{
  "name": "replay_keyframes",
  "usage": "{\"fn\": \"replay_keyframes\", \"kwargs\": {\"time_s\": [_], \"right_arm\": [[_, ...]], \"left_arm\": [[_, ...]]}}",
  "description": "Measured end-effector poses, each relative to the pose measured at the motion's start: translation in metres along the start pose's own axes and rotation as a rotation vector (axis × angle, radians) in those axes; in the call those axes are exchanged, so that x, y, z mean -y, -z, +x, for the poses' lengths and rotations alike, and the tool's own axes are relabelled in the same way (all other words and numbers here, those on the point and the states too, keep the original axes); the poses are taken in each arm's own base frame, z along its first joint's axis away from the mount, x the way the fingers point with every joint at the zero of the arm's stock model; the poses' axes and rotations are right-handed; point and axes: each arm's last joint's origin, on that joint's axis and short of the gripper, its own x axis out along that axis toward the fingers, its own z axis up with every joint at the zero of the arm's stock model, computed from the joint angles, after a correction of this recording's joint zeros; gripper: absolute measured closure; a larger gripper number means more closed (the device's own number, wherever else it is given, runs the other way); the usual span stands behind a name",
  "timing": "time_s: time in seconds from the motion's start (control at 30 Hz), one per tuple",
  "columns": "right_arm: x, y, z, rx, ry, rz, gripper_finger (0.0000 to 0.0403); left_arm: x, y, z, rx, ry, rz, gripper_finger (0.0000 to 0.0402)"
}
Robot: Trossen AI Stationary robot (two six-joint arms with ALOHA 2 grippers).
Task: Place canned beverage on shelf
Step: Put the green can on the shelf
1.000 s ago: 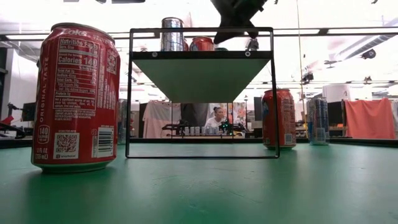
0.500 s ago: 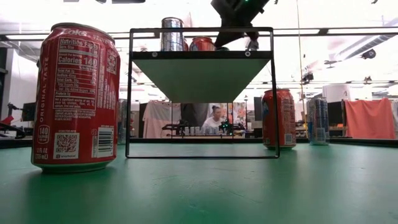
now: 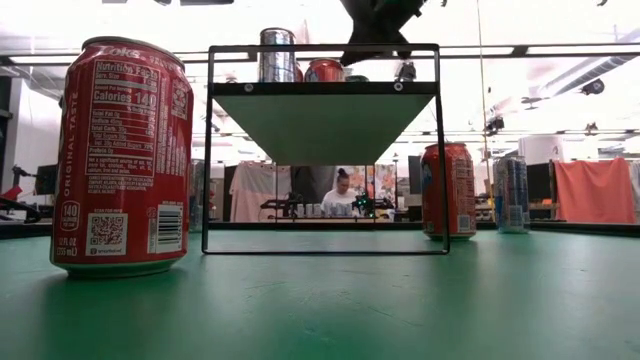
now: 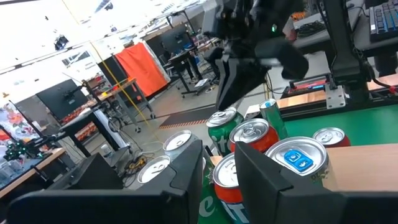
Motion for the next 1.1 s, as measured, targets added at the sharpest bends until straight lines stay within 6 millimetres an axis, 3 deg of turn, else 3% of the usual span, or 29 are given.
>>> {"fn": "replay_keyframes", "kwargs": {"time_s": [0.2,0.87,1.1], "right_arm": [[-0.002,0.008,0.010,-0.057,0.009,-0.008,0.0394],[0.000,0.004,-0.001,-0.042,-0.002,-0.004,0.0394],[-0.002,0.008,0.013,-0.050,0.010,-0.020,0.0394]], "left_arm": [[0.000,0.000,0.000,0.000,0.000,0.000,0.0324],[0.000,0.000,0.000,0.003,-0.001,0.009,0.0324],[0.000,0.000,0.000,0.003,-0.002,0.009,0.0324]]}}
